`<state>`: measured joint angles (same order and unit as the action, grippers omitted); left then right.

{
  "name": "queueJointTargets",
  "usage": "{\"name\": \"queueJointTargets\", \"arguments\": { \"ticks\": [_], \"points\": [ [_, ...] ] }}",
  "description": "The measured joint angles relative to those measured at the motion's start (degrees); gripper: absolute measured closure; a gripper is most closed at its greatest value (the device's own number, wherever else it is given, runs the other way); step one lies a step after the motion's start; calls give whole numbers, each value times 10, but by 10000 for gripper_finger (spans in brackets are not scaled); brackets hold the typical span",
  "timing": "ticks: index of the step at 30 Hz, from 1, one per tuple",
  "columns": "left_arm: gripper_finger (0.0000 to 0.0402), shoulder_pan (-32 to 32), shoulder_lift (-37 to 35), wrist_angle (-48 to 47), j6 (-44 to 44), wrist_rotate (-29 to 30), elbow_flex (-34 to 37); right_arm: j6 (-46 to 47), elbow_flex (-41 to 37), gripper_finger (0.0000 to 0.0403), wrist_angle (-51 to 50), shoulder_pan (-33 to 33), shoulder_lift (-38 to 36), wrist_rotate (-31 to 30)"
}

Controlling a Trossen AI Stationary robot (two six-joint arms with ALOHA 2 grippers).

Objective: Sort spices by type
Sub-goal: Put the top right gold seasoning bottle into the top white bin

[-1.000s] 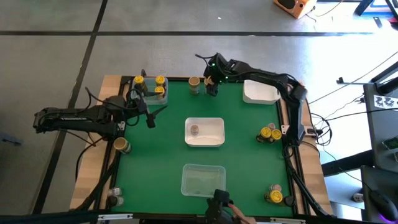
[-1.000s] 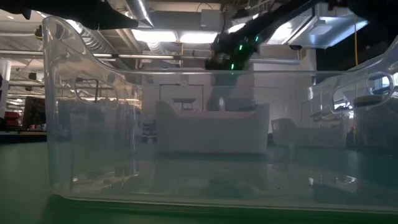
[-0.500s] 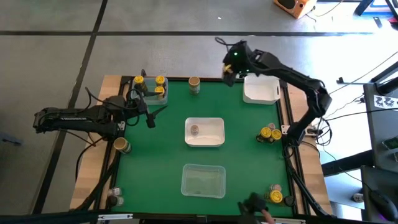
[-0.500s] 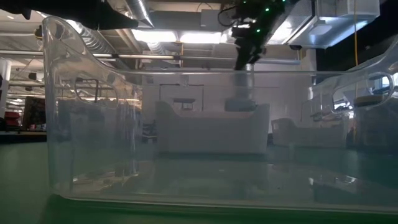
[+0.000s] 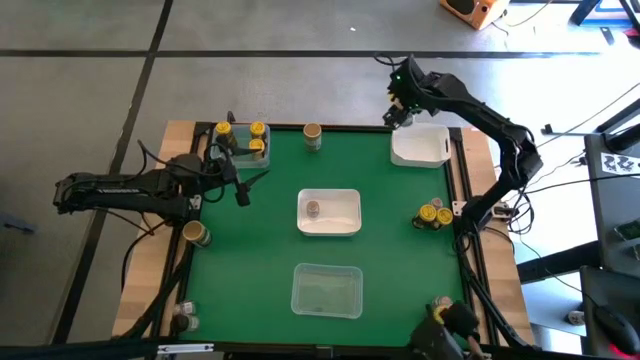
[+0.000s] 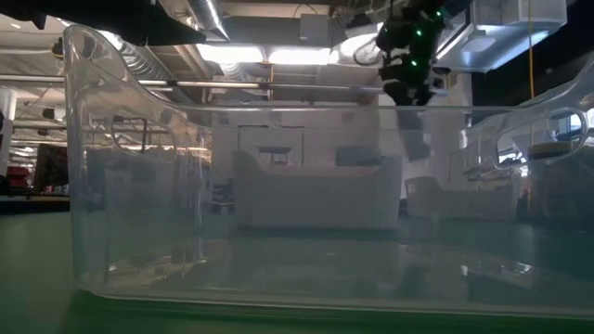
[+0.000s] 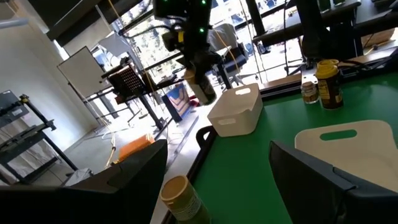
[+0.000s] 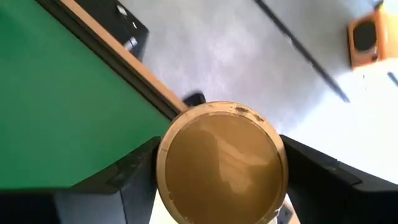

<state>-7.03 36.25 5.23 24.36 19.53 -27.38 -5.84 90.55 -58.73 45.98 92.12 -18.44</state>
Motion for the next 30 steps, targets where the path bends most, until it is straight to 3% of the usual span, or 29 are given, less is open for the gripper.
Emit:
{"name": "queueJointTargets", "arguments": {
  "ticks": [18,30],
  "points": [
    [123,0,0,2,0,0,0,43,-181,119,56,63,-16,-19],
    [123,0,0,2,3,0,0,60,-221,119,154,81,-16,62]
  ]
}}
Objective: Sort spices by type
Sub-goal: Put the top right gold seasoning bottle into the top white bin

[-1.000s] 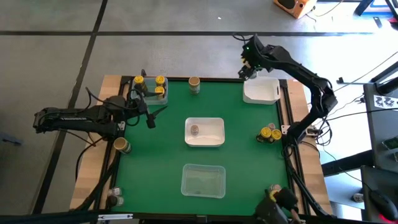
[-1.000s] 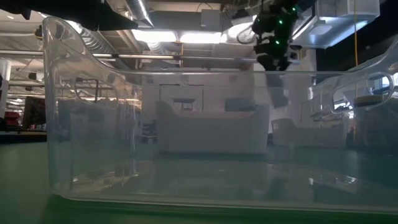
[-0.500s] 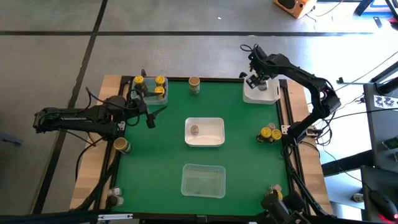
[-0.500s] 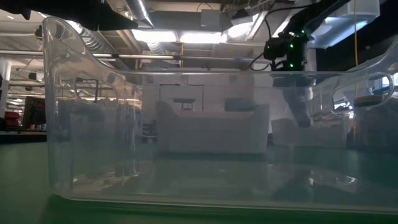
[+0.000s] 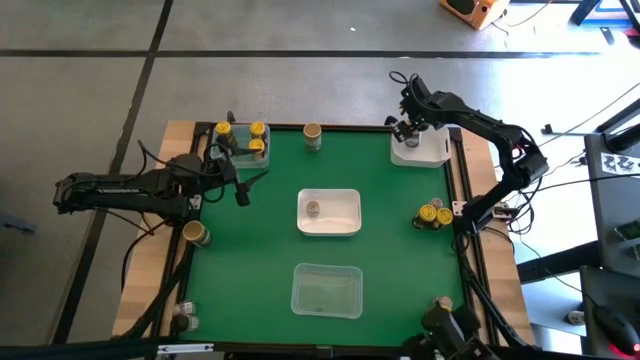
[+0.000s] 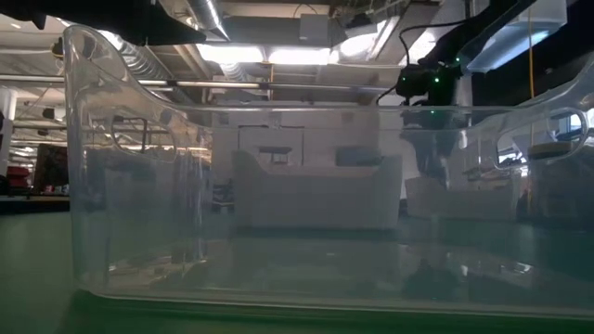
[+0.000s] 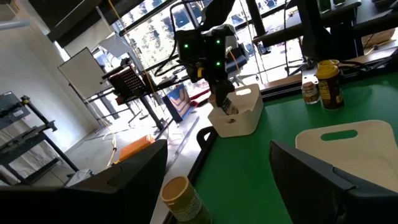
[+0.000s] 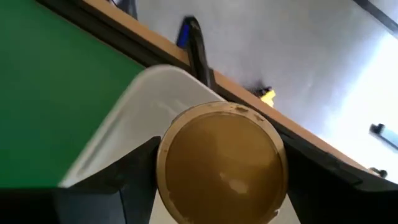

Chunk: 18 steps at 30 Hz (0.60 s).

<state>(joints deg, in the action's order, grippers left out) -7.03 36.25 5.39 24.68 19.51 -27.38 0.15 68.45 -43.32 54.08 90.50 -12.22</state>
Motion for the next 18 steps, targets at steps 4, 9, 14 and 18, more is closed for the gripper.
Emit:
{"name": "queueJointTargets", "arguments": {
  "ticks": [4,9,14,18],
  "points": [
    [123,0,0,0,0,0,0,9,0,118,39,-1,0,35],
    [123,0,0,0,0,0,0,20,-2,118,59,-1,1,48],
    [123,0,0,0,0,0,0,26,-32,118,95,-1,1,62],
    [123,0,0,0,0,0,0,24,-53,118,114,-1,1,57]
  ]
}}
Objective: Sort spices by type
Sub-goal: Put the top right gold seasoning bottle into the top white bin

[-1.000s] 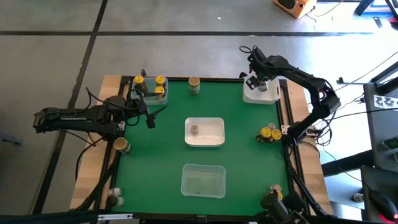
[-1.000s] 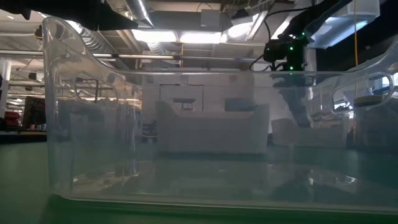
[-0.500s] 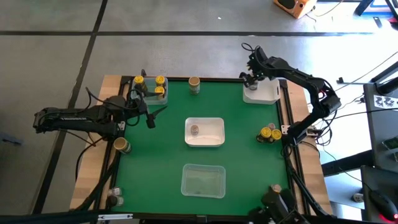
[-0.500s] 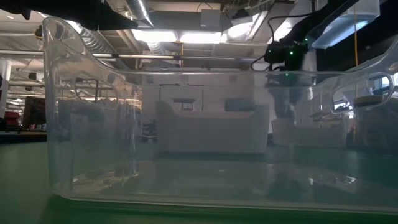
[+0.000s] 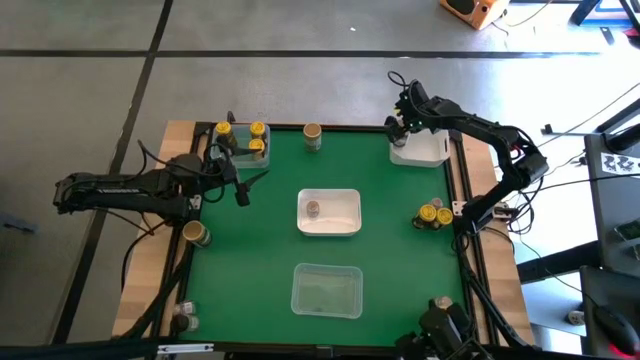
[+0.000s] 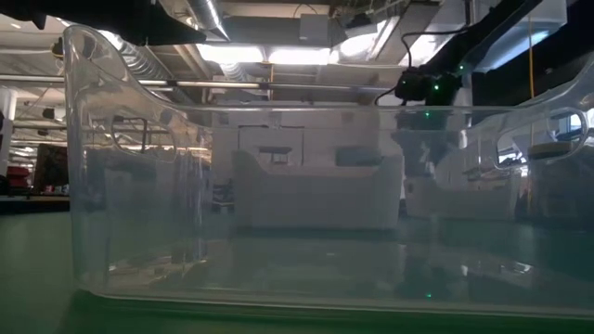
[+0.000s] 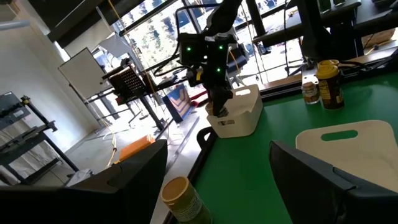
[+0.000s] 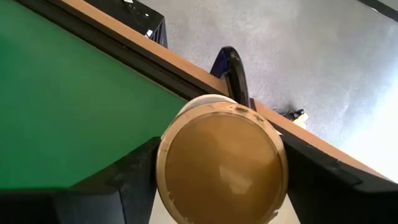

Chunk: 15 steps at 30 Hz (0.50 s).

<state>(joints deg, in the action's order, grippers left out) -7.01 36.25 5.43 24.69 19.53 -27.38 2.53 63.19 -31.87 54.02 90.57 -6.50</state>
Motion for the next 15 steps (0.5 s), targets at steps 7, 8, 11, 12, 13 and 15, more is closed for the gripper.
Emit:
{"name": "queueJointTargets", "arguments": {
  "ticks": [7,8,11,12,13,15],
  "points": [
    [123,0,0,4,8,0,0,-11,-6,84,2,-1,0,-17],
    [123,0,0,4,8,0,0,-11,-4,76,-1,0,1,-19],
    [123,0,0,4,9,0,0,-18,10,57,-16,0,1,-19],
    [123,0,0,4,9,0,0,-24,17,53,-26,0,1,-19],
    [123,0,0,4,9,0,0,-27,25,49,-36,0,1,-19],
    [123,0,0,4,9,0,0,-28,45,45,-59,0,1,-19]
  ]
}}
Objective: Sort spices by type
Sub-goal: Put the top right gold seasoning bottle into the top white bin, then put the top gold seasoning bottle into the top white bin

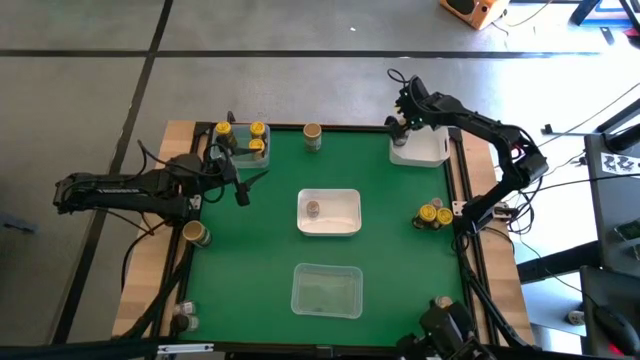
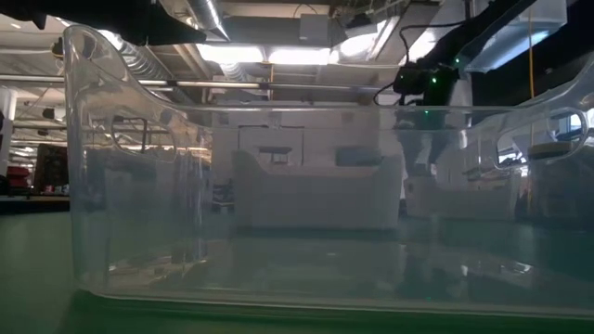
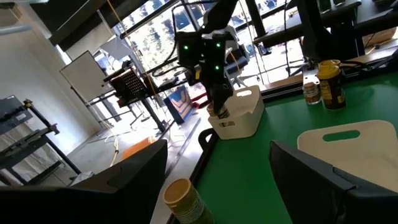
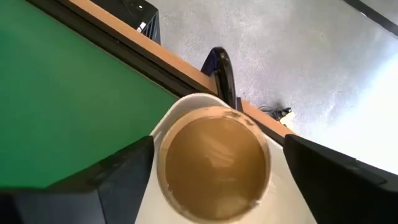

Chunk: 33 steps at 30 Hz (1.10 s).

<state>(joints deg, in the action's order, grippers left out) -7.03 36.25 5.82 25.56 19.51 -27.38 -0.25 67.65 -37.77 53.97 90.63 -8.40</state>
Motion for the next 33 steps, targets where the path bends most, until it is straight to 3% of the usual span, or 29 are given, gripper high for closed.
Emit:
{"name": "queueJointTargets", "arguments": {
  "ticks": [9,24,33],
  "points": [
    [123,0,0,0,0,0,0,0,66,44,-22,-35,0,49],
    [123,0,0,4,0,0,0,0,67,43,205,-197,14,59],
    [123,0,0,4,0,0,0,0,67,43,323,-220,86,74]
  ]
}}
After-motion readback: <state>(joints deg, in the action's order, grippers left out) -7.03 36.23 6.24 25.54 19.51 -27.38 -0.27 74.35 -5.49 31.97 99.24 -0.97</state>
